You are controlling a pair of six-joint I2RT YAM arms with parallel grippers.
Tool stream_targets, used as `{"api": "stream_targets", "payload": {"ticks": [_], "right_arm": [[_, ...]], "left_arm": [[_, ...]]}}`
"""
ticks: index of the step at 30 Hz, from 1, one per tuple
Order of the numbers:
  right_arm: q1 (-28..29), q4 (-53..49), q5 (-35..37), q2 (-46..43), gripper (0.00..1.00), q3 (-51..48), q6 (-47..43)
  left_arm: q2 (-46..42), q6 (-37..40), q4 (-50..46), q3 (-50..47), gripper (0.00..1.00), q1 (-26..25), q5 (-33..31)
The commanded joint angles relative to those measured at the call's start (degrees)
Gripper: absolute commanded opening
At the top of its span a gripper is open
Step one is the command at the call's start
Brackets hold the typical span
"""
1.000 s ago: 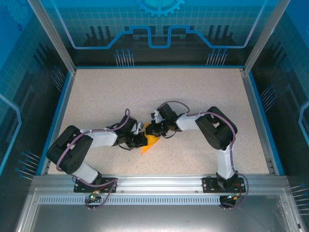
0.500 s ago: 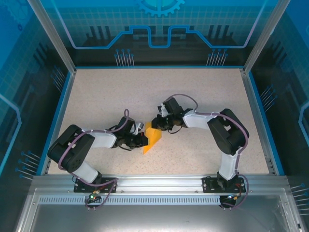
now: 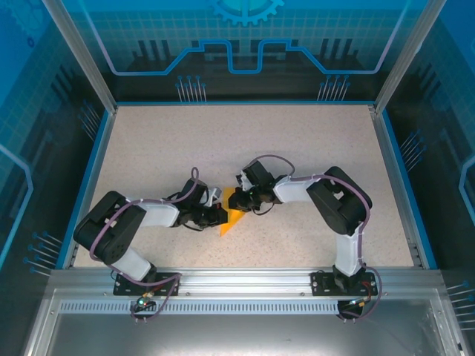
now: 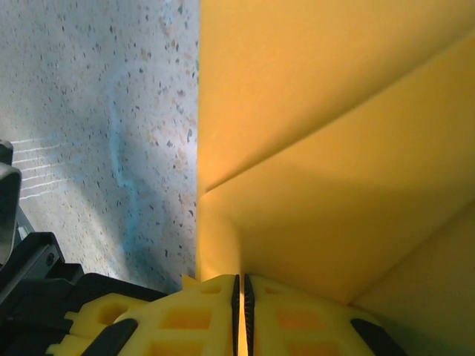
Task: Fold a paper plane with a square sheet of paper (pick it up from the middle)
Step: Fourth fold the wing at the center of the table.
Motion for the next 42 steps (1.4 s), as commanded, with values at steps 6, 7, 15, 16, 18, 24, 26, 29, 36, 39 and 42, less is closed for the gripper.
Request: {"api": "stream_targets", "payload": {"ticks": [6, 7, 15, 16, 18, 24, 26, 29, 36, 39, 42], "right_arm": [[-4.65, -1.74, 5.05, 1.85, 0.14, 1.77, -0.41], [-5.06, -1.76, 4.91, 1.94, 0.14, 2.05, -0.56], [-8.97, -1.82, 4.06, 4.53, 0.15, 4.35, -1.07], [-9.46, -1.61, 3.85, 4.64, 0.15, 4.34, -1.10], [-10.42, -1.50, 3.23, 4.89, 0.15, 4.74, -0.88], [-12.48, -3.24, 3.26, 5.41, 0.16, 6.37, -1.61], [-12.98, -3.86, 3.43, 5.91, 0.16, 6.87, -2.07], [-13.63, -4.27, 3.03, 6.11, 0.16, 7.31, -2.39], [-14.08, -11.25, 4.63, 3.95, 0.16, 12.02, -5.77], [-14.11, -15.13, 5.68, 2.69, 0.16, 14.08, -7.92], [-13.29, -15.15, 4.24, -0.15, 0.18, 12.63, -8.33]], "left_arm": [[5.15, 1.36, -10.23, -2.51, 0.03, 0.00, -6.95], [5.24, 1.35, -10.23, -2.52, 0.04, -0.04, -6.96], [5.67, 1.27, -10.30, -2.50, 0.04, -0.05, -6.90], [5.63, 1.21, -10.33, -2.52, 0.04, -0.05, -6.96], [5.76, 1.17, -10.25, -2.59, 0.04, -0.05, -6.88], [5.77, 1.09, -10.30, -2.60, 0.04, -0.03, -6.78], [5.85, 1.10, -10.21, -2.67, 0.04, -0.05, -6.69], [5.85, 1.15, -10.20, -2.67, 0.04, -0.04, -6.52], [5.88, 1.49, -9.93, -2.69, 0.04, 0.00, -6.13], [5.60, 1.55, -9.86, -2.72, 0.04, -0.05, -5.87], [4.99, 1.79, -9.89, -2.69, 0.05, -0.05, -5.29]]}}
